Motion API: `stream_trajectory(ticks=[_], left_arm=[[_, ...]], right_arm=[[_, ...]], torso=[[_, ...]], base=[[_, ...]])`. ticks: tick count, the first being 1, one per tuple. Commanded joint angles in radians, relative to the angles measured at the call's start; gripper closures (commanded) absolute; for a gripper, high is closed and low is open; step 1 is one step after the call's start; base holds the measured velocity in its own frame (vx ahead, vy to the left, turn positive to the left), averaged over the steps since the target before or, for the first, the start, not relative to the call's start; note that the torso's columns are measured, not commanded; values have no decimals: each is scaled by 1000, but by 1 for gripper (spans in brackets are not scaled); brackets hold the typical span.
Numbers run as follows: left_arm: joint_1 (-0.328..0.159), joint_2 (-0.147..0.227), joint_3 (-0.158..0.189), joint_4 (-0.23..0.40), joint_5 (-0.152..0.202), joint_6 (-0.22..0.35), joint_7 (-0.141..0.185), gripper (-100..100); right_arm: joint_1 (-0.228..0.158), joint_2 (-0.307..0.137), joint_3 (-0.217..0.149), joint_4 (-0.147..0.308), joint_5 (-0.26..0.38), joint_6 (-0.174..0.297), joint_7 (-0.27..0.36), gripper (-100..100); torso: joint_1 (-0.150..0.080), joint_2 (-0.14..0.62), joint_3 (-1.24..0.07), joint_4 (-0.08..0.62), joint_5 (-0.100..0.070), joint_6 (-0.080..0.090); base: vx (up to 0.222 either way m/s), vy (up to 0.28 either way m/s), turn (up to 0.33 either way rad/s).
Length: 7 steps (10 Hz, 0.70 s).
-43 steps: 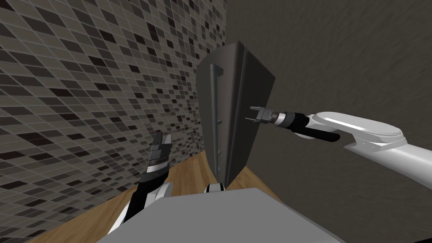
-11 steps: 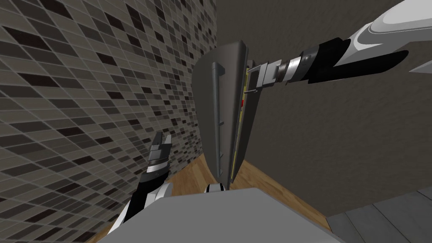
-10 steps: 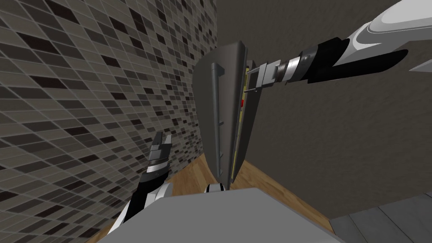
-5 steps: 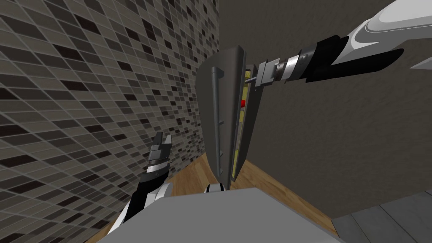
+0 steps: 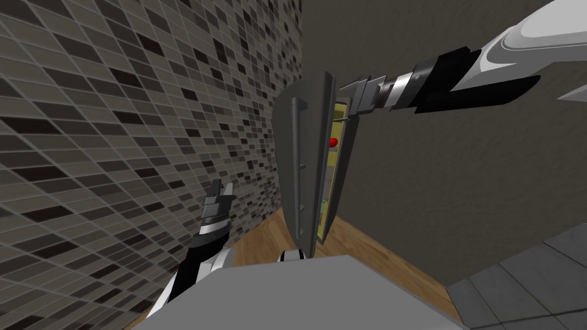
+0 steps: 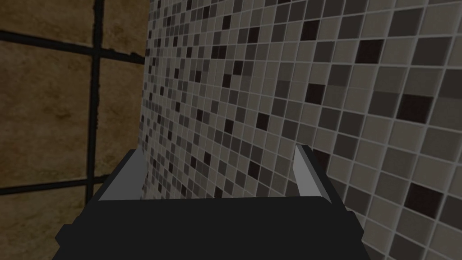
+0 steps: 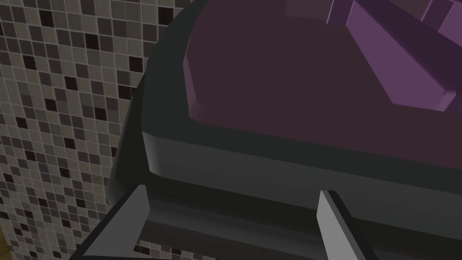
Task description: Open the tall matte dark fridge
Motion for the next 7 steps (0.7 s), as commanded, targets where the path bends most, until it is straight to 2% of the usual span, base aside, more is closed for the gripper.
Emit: stream_trajectory(ticks=[1,4,6,7], left_arm=[[0,0,0,0,0,0,0,0],[0,0,0,0,0,0,0,0],[0,0,0,0,0,0,0,0],[0,0,0,0,0,0,0,0]], right_arm=[[1,17,-1,-6,20,39,31,-100],[-1,38,-4,-13,42,73,58,-100],[2,37,0,-23,35,61,55,-100],[1,38,-1,-24,34,59,55,100]], torso=[[-1,-1,-1,1,0,0],[-1,-1,-2,1,0,0],[-4,-1,-1,0,-1,0],[-5,1,1,0,-3,1]], base=[[-34,117,-29],[-29,105,-22],[-31,19,-43],[-26,-3,-33]])
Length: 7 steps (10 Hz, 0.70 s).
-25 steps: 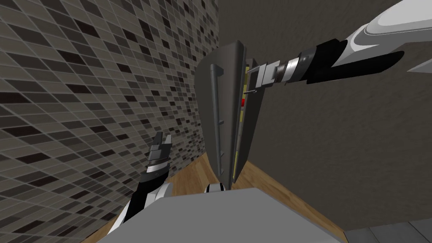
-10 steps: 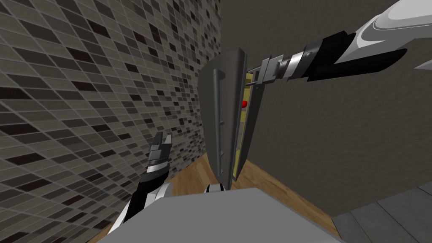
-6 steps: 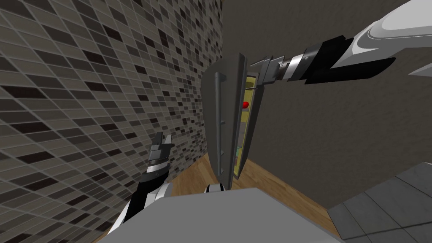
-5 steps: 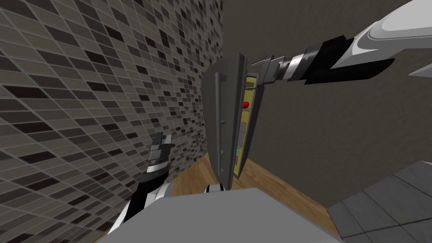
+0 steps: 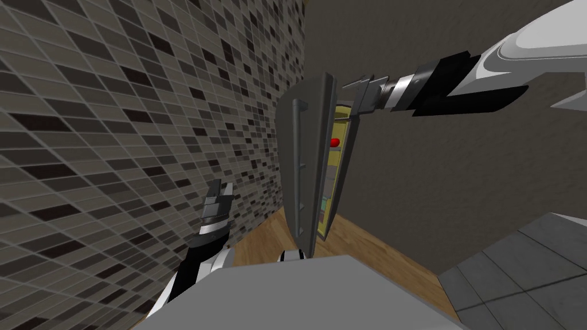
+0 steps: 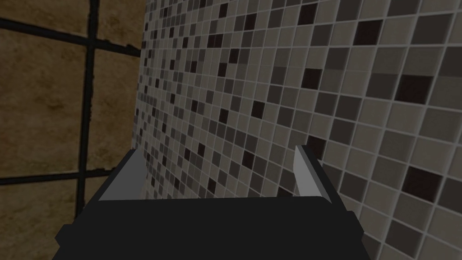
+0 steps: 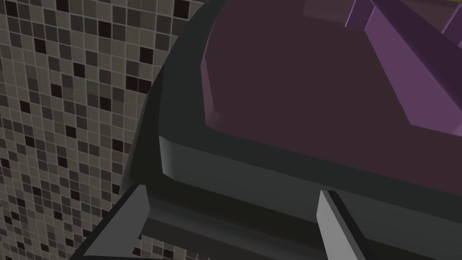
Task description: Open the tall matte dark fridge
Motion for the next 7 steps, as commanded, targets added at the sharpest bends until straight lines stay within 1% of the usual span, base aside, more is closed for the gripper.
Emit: stream_trajectory(ticks=[1,3,4,5,6,7], left_arm=[[0,0,0,0,0,0,0,0],[0,0,0,0,0,0,0,0],[0,-1,-1,0,0,0,0,0],[0,-1,-1,0,0,0,0,0],[0,0,0,0,0,0,0,0],[0,0,0,0,0,0,0,0]], right_arm=[[9,-8,2,8,5,7,-3,100],[25,-25,6,26,15,28,-7,100],[33,-34,7,35,19,38,-10,100],[33,-34,7,35,19,38,-10,100],[41,-42,9,44,24,48,-12,100],[49,-51,10,53,29,58,-15,100]], torso=[[1,3,3,2,0,1],[17,12,10,4,5,2],[17,12,11,4,6,0],[11,11,9,4,5,0],[4,8,6,5,3,-1],[4,5,4,4,2,1]], base=[[-37,126,-113],[-54,320,-201],[-101,307,-190],[-93,236,-27],[-49,280,-58],[-66,323,-165]])
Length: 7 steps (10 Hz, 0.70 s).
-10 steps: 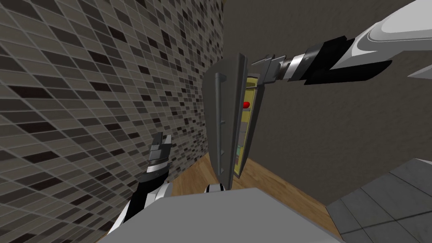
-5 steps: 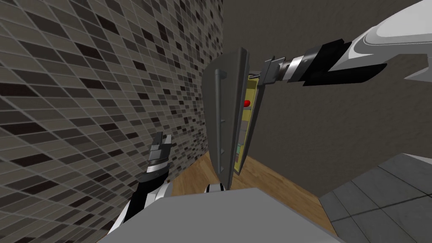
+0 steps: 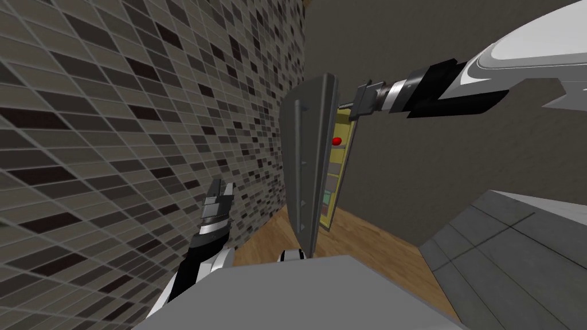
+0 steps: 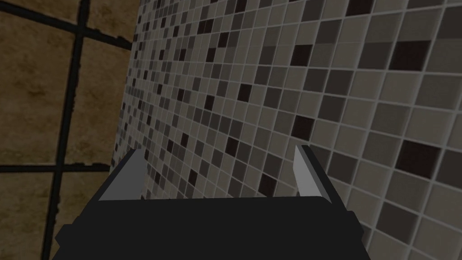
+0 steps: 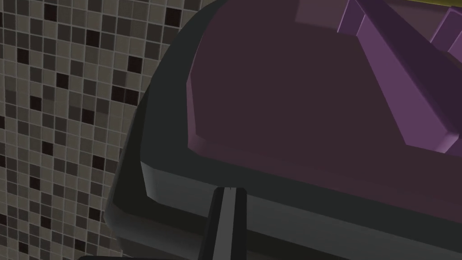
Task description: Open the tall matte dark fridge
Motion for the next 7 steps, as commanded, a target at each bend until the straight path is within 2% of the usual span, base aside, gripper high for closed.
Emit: stream_trajectory(ticks=[1,4,5,6,7], left_arm=[[0,0,0,0,0,0,0,0],[0,0,0,0,0,0,0,0],[0,0,0,0,0,0,0,0],[0,0,0,0,0,0,0,0],[0,0,0,0,0,0,0,0]], right_arm=[[19,-21,2,25,14,29,-7,100],[43,-47,7,52,29,59,-15,100],[38,-40,6,48,20,48,-3,100],[43,-44,12,59,29,57,-7,-100],[44,-46,14,63,31,60,-7,-100]], torso=[[0,1,0,0,0,1],[-3,5,4,1,-1,1],[-4,6,5,2,-3,2],[-14,6,5,2,-5,2],[-13,6,6,3,-7,4]], base=[[-126,366,-177],[-111,350,-156],[-54,169,-59],[-15,164,-84],[18,246,-92]])
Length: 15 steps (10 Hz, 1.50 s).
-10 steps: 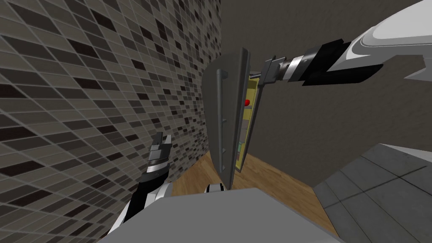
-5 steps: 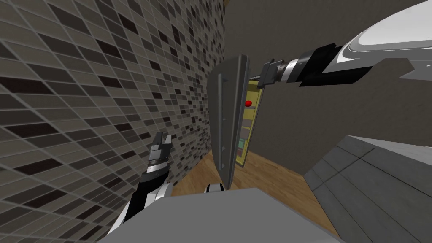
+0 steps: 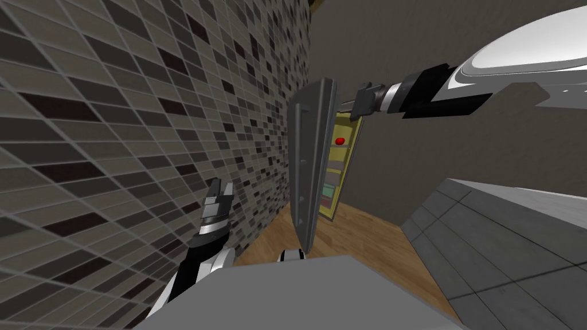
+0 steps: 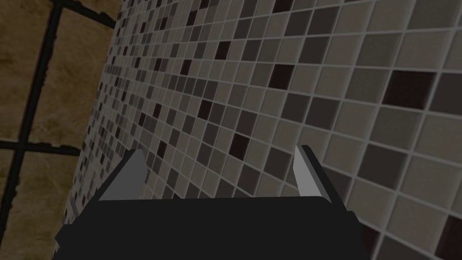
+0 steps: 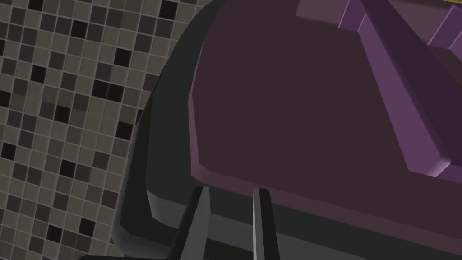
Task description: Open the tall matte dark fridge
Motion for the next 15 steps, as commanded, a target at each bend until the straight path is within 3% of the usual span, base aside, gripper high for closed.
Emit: stream_trajectory(ticks=[1,7,9,10,11,15], left_arm=[[0,0,0,0,0,0,0,0],[0,0,0,0,0,0,0,0],[0,0,0,0,0,0,0,0],[0,0,0,0,0,0,0,0],[0,0,0,0,0,0,0,0],[0,0,0,0,0,0,0,0]], right_arm=[[6,-7,7,16,8,14,0,-100],[22,-29,27,61,32,52,0,-100],[15,-25,31,55,47,51,-17,-100],[10,-57,23,72,38,40,-28,-100],[19,-45,23,67,30,46,-12,-100],[-11,-135,-5,124,-2,-3,-66,-100]], torso=[[6,2,2,1,2,0],[5,6,5,2,2,1],[0,7,5,3,1,1],[-5,7,5,2,-1,1],[-2,4,3,2,-1,1],[5,8,6,3,2,1]], base=[[28,248,-65],[7,261,-89],[-10,118,-14],[64,49,-23],[41,27,-10],[42,-19,-64]])
